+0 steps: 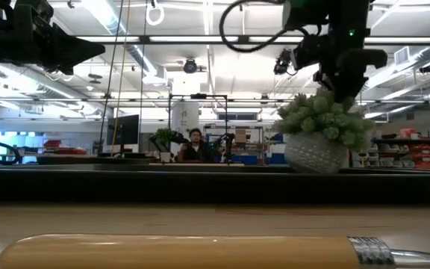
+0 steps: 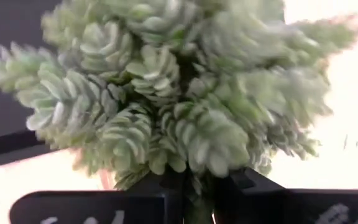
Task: Pick and place plate/cup/fork/spoon on tray
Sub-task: Put the green potted plant on the black tray
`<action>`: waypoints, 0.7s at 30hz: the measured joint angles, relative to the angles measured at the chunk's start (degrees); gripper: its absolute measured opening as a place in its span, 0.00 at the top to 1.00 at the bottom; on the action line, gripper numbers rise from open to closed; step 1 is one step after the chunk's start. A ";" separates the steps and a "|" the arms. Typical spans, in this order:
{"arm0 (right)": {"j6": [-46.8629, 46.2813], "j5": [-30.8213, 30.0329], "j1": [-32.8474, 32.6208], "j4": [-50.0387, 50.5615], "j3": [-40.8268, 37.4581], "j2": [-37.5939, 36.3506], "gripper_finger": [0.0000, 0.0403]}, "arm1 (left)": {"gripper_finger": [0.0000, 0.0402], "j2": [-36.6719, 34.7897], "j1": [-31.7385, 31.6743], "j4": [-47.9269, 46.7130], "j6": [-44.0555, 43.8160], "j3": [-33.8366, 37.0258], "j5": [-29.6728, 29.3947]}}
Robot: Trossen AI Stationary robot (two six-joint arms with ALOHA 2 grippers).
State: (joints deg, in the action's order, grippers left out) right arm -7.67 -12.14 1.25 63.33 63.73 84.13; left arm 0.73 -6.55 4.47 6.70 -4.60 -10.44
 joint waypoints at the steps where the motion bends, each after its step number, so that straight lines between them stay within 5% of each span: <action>1: 0.18 -0.42 -0.04 -0.80 0.00 -0.30 0.87 | 0.97 -0.02 0.00 0.00 -0.02 0.00 -0.02; 21: 1.87 -7.31 2.81 -7.11 0.00 2.15 0.87 | 0.97 -0.02 0.00 0.00 -0.02 0.00 -0.02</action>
State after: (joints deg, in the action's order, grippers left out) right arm -5.80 -19.45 4.05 56.23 63.72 86.28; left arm 0.71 -6.54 4.47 6.68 -4.60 -10.46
